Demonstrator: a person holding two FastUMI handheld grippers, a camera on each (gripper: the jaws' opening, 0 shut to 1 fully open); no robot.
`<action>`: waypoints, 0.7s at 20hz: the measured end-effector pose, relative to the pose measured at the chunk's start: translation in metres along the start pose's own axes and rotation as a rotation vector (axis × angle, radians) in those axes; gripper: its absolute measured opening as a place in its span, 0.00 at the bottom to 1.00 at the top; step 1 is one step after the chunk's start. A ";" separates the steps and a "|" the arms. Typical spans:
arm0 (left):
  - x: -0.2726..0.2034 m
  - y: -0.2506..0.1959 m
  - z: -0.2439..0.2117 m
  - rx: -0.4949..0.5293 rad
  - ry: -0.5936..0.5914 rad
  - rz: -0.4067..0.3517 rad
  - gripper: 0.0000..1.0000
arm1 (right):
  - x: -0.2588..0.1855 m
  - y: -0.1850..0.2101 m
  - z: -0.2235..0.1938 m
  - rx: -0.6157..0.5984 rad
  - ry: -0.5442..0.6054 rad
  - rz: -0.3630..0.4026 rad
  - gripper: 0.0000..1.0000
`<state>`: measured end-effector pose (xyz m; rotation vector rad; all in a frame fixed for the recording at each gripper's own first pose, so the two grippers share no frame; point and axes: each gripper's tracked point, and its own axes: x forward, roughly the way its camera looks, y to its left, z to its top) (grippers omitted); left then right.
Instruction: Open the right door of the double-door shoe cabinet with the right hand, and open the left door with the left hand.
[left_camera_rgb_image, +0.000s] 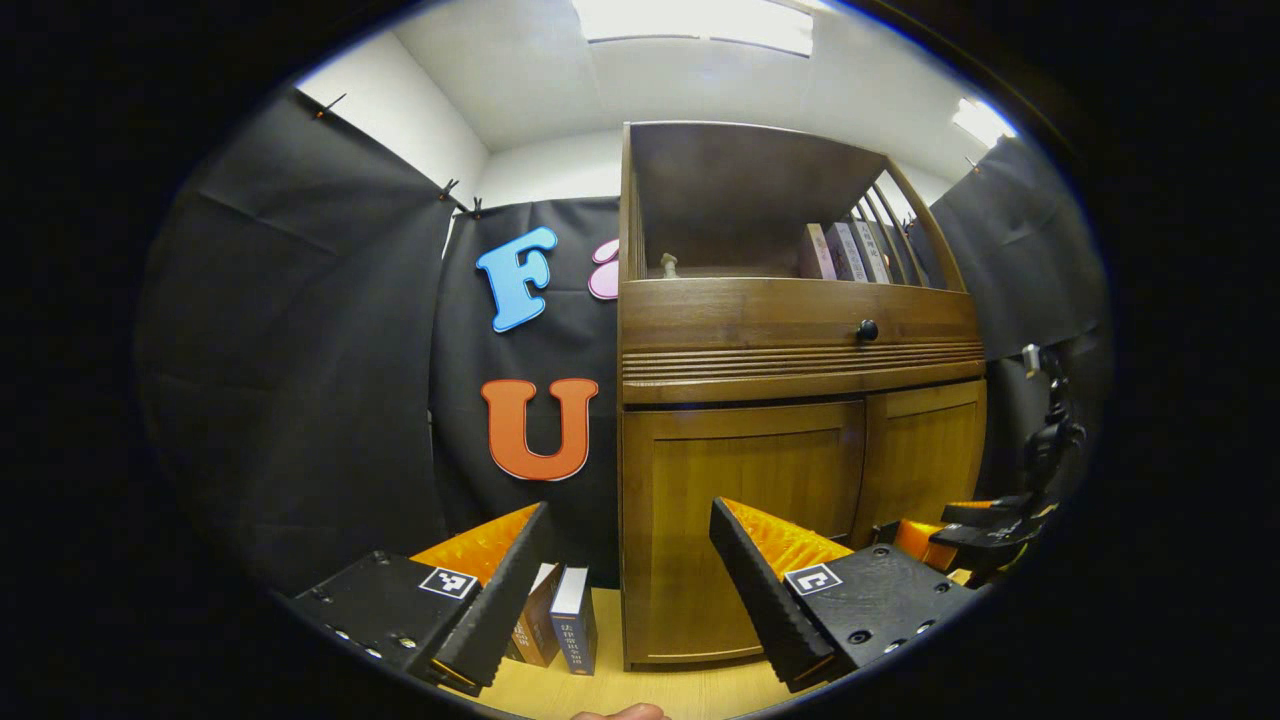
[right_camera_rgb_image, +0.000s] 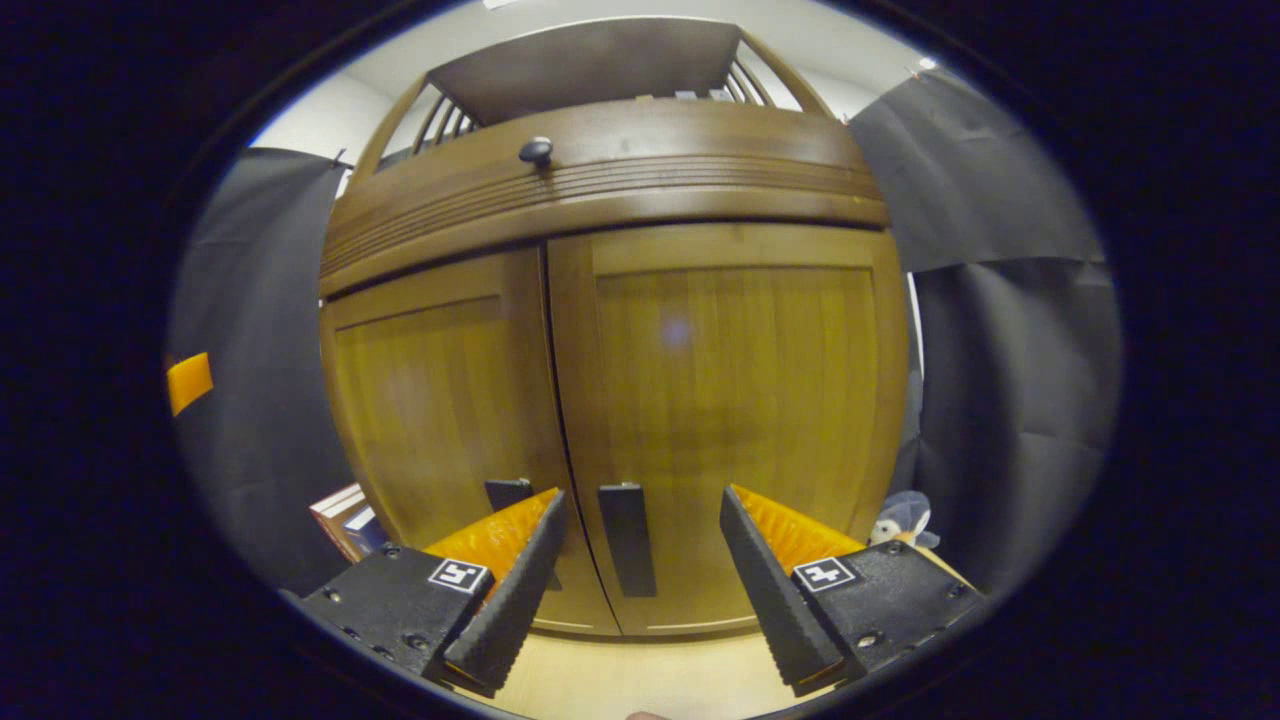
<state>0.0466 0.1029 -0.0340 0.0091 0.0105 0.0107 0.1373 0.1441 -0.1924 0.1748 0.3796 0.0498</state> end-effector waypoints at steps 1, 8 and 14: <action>-0.001 0.000 -0.001 -0.012 0.002 0.002 0.96 | 0.007 0.000 -0.006 0.010 0.021 0.004 0.94; -0.003 -0.004 0.001 -0.010 0.002 0.017 0.95 | 0.042 0.003 -0.029 0.008 0.070 0.028 0.77; -0.006 -0.020 0.011 0.006 -0.027 -0.004 0.95 | 0.063 0.005 -0.030 -0.022 0.057 0.017 0.58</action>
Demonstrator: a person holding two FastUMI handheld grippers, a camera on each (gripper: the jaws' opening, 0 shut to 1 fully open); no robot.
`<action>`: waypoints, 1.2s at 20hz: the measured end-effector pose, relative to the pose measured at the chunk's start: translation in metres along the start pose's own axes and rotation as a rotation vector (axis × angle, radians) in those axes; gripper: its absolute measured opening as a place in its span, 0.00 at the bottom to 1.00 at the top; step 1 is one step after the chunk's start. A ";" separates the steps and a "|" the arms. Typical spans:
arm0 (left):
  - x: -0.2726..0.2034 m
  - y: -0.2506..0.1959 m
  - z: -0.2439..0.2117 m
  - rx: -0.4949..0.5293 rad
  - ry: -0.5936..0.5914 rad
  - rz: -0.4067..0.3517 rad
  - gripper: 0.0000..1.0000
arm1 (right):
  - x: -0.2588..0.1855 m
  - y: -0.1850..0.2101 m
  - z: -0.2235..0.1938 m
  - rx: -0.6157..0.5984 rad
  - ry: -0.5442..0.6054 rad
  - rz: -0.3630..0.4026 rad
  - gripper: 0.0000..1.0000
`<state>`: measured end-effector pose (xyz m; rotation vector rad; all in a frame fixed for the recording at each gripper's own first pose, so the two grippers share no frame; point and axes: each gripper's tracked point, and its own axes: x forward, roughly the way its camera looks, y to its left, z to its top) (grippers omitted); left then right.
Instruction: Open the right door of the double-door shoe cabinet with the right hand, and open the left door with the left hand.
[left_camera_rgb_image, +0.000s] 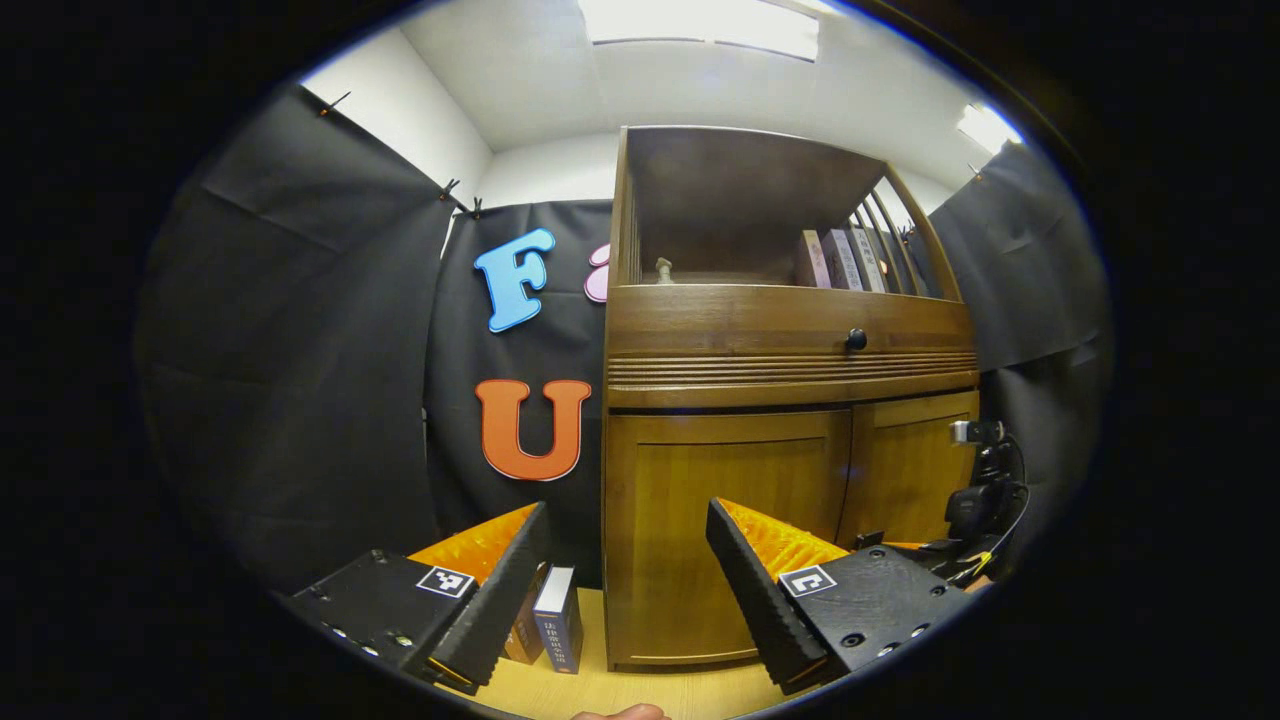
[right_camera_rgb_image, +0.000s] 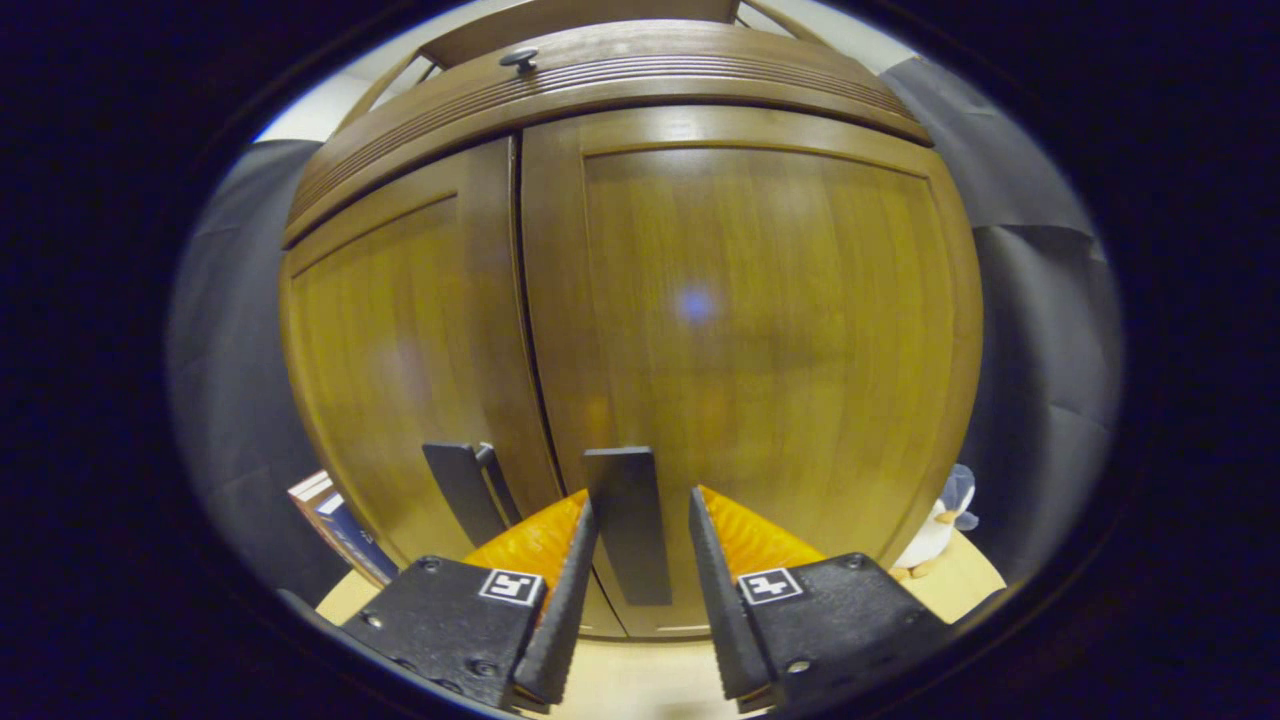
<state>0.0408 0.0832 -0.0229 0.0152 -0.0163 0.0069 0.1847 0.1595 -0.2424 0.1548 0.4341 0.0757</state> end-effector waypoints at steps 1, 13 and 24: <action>0.001 -0.001 0.002 0.002 -0.004 0.000 1.00 | 0.002 0.002 -0.001 -0.006 -0.003 0.002 0.51; -0.004 -0.019 -0.003 -0.027 0.029 -0.032 0.95 | -0.018 -0.001 -0.008 -0.092 -0.040 0.019 0.28; 0.006 -0.054 -0.006 -0.043 0.037 -0.087 0.95 | -0.083 -0.021 -0.020 -0.101 -0.034 0.048 0.28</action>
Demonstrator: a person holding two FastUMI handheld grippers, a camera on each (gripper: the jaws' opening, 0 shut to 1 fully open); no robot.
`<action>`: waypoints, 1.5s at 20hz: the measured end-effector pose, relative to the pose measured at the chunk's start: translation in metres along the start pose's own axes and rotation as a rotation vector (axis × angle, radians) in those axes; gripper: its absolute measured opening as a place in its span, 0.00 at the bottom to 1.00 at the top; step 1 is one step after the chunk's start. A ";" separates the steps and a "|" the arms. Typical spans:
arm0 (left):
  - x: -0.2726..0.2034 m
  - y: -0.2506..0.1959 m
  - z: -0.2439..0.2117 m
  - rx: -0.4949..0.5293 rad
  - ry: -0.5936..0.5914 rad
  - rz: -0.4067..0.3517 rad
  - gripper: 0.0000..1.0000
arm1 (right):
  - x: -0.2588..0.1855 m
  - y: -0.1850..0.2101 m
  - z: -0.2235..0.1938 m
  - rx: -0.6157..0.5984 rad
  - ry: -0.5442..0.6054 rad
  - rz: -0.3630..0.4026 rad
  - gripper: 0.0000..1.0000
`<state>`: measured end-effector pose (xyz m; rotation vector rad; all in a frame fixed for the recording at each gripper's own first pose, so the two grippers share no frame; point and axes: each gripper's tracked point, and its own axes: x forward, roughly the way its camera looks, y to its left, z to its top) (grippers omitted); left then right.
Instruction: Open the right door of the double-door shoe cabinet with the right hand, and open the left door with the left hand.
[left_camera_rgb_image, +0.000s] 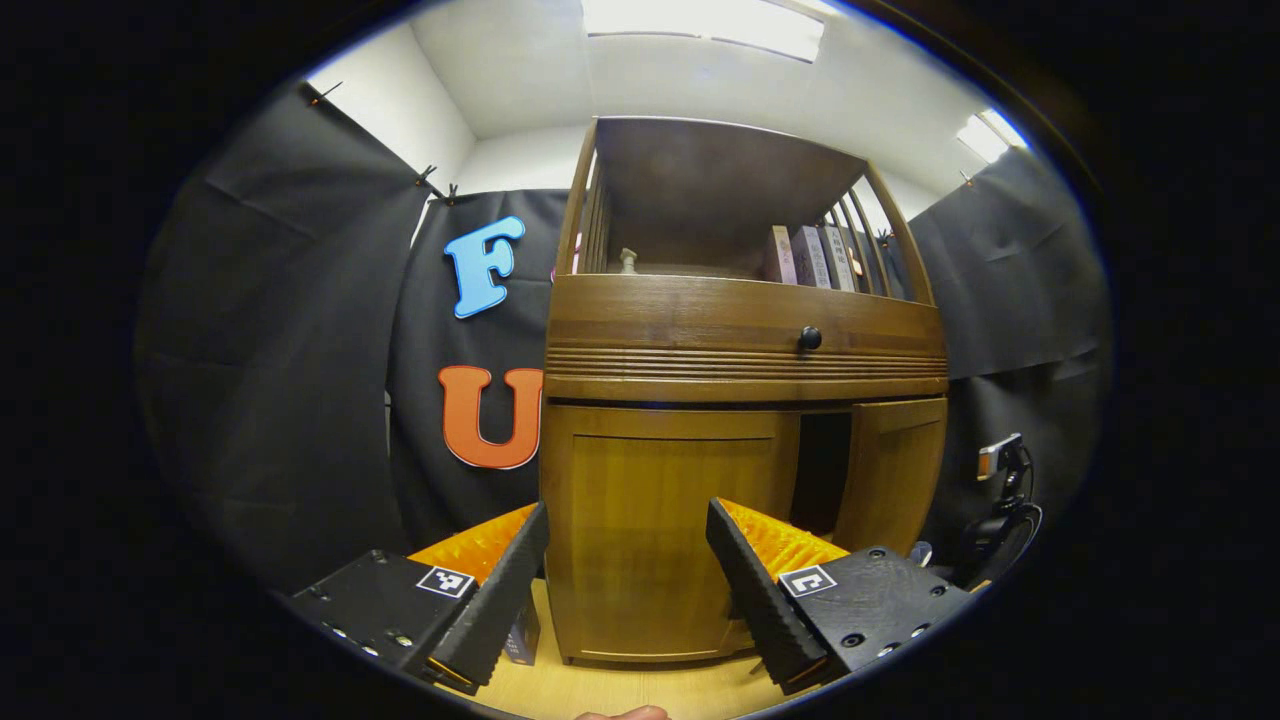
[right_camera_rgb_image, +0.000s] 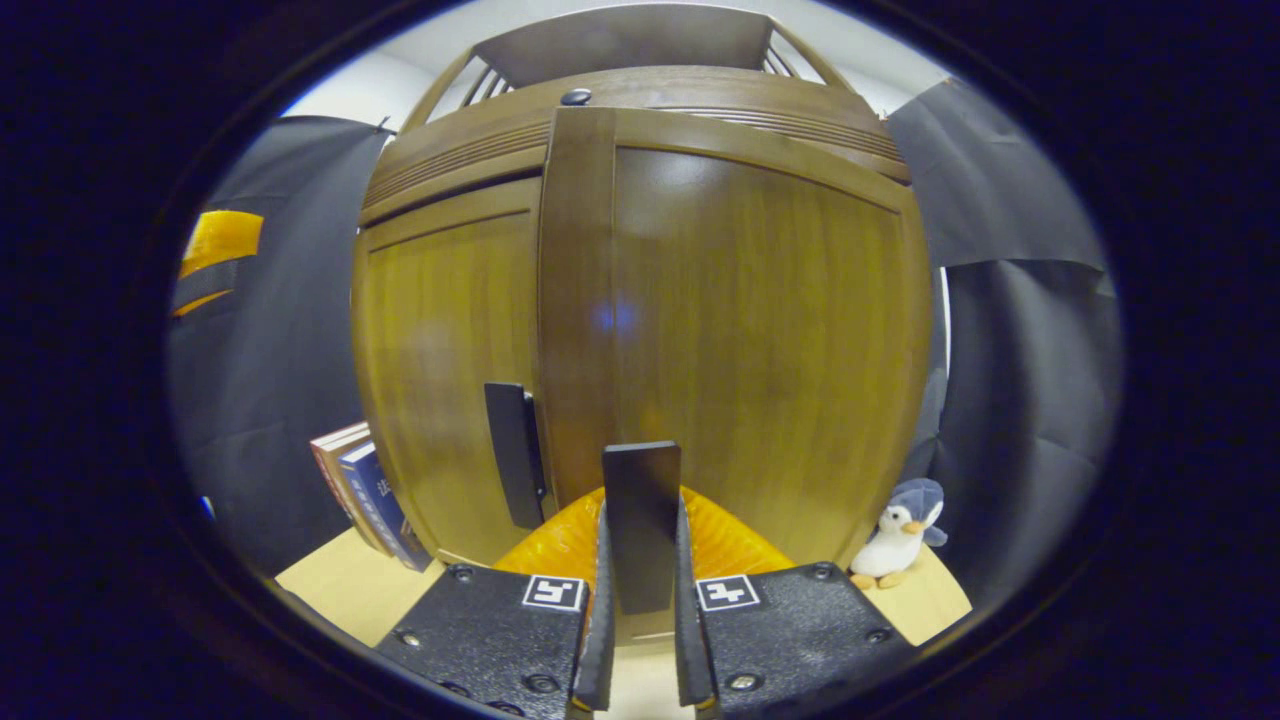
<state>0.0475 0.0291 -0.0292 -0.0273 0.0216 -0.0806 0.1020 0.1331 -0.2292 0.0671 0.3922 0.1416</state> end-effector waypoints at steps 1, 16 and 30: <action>0.002 -0.003 0.000 0.004 0.002 -0.004 0.95 | -0.006 -0.003 -0.001 0.002 0.000 0.000 0.28; 0.016 -0.047 -0.011 0.010 0.010 -0.059 0.95 | -0.101 -0.070 -0.019 0.017 0.004 -0.053 0.27; 0.045 -0.074 -0.048 0.001 0.036 -0.062 0.95 | -0.150 -0.174 -0.043 0.118 0.074 -0.247 0.13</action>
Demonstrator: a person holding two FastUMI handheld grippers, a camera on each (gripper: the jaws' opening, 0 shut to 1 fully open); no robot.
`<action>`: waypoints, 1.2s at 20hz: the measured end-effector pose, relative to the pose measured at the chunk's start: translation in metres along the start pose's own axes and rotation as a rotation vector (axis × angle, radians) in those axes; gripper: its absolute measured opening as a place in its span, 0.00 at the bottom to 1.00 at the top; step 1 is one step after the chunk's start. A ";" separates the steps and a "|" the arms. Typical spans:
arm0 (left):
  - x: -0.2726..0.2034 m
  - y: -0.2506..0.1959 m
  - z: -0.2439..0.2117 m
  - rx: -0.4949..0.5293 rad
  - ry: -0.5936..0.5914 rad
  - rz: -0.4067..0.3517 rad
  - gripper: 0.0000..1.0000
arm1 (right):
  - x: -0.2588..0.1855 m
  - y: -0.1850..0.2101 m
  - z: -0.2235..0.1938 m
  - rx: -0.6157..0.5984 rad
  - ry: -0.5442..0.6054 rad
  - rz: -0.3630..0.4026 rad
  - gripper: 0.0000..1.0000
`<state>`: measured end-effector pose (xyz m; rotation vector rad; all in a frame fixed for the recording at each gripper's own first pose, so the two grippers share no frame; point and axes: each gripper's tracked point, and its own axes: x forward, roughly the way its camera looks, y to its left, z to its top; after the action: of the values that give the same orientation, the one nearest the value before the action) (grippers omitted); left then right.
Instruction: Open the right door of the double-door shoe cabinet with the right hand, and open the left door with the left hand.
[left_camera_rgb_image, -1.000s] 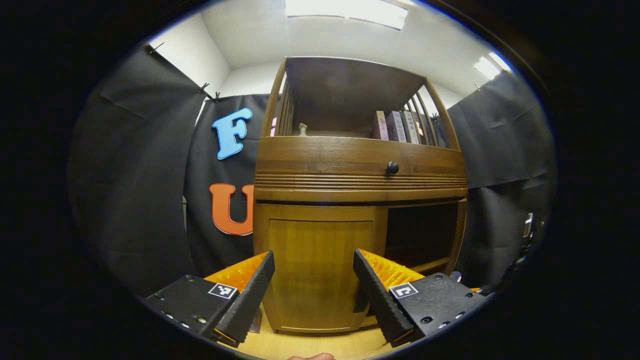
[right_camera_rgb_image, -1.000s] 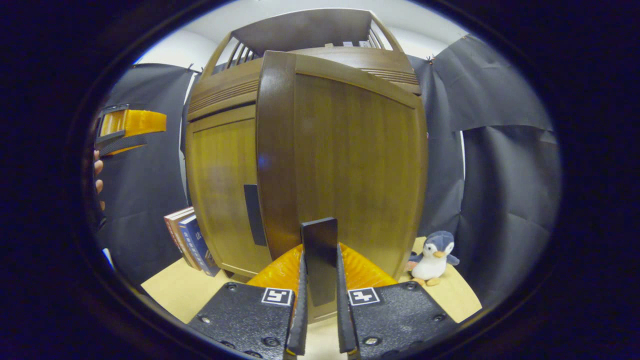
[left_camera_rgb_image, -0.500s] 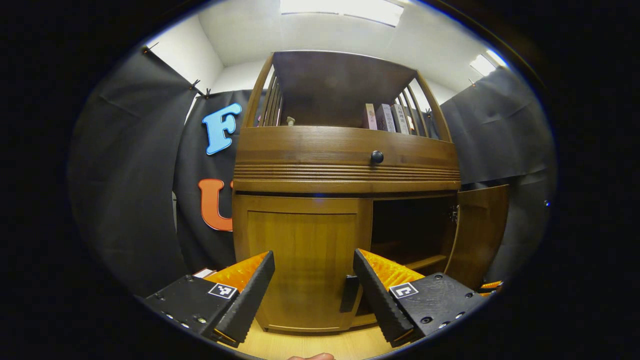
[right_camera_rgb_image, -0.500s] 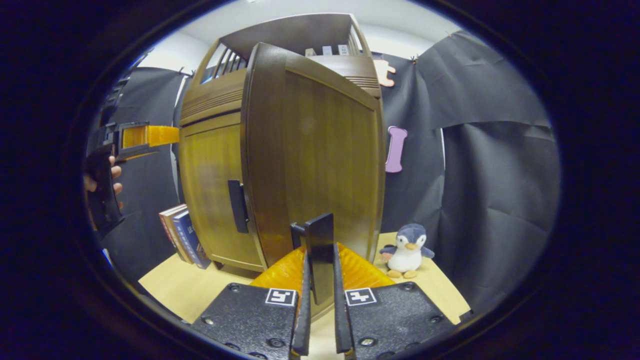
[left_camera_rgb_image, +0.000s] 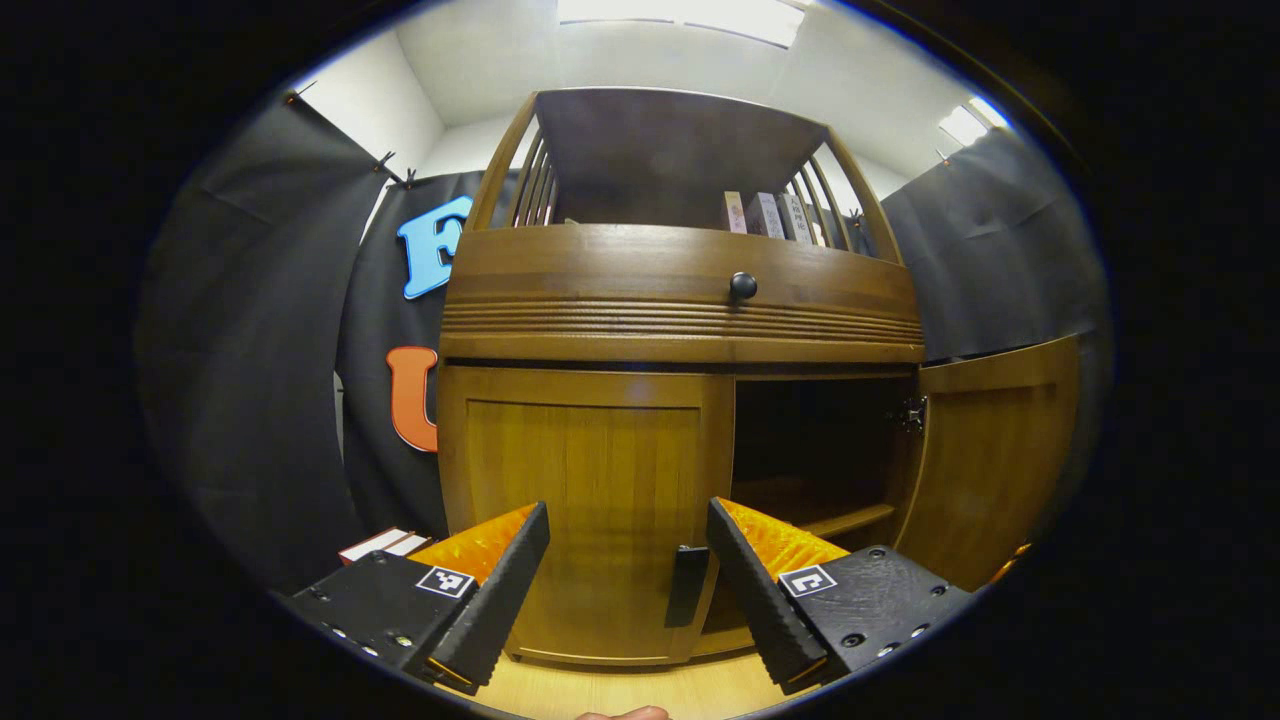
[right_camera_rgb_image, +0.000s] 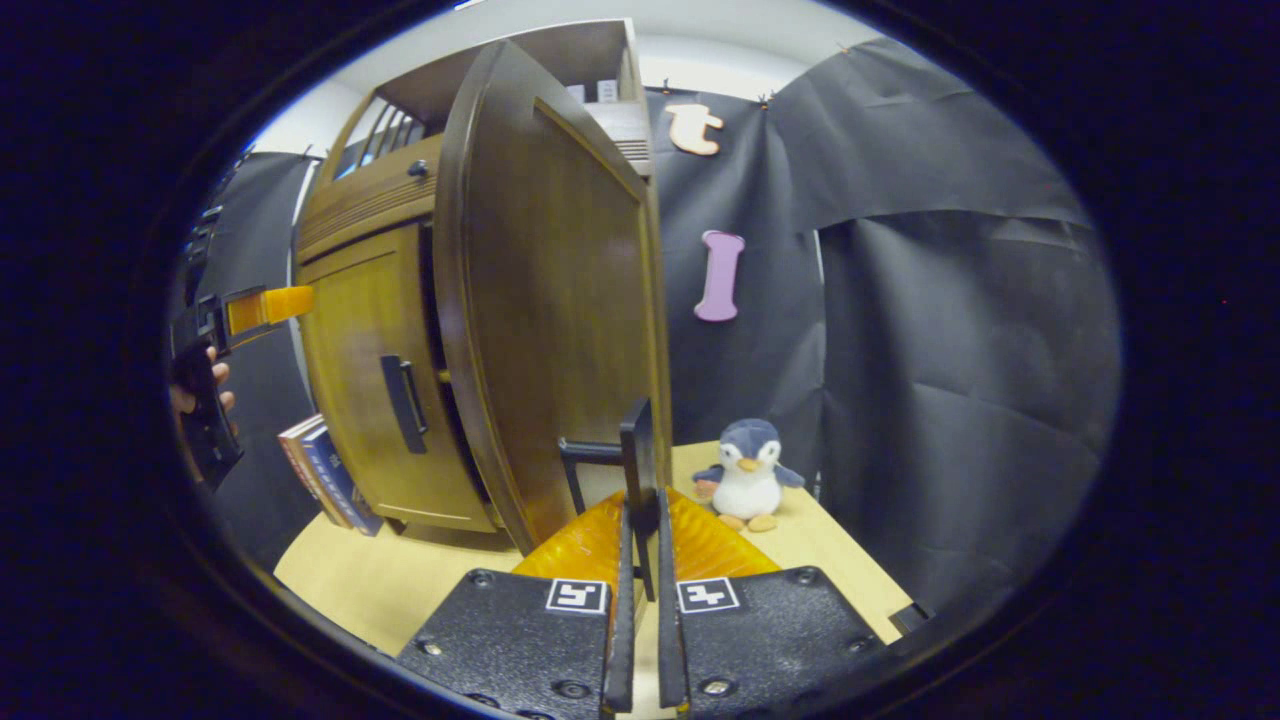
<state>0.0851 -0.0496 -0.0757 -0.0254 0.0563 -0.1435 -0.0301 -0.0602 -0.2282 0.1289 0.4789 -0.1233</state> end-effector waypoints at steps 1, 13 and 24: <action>0.003 0.000 -0.003 -0.002 0.007 0.004 0.95 | 0.000 -0.009 0.000 0.000 0.004 -0.022 0.12; 0.049 -0.013 -0.038 -0.013 0.044 0.017 0.95 | 0.000 -0.024 0.003 0.003 0.024 -0.003 0.07; 0.075 -0.061 -0.106 0.034 0.136 -0.081 0.94 | -0.012 -0.050 0.006 0.007 0.017 -0.038 0.07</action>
<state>0.1445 -0.1226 -0.1835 0.0166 0.1884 -0.2275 -0.0450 -0.1096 -0.2217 0.1280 0.4979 -0.1607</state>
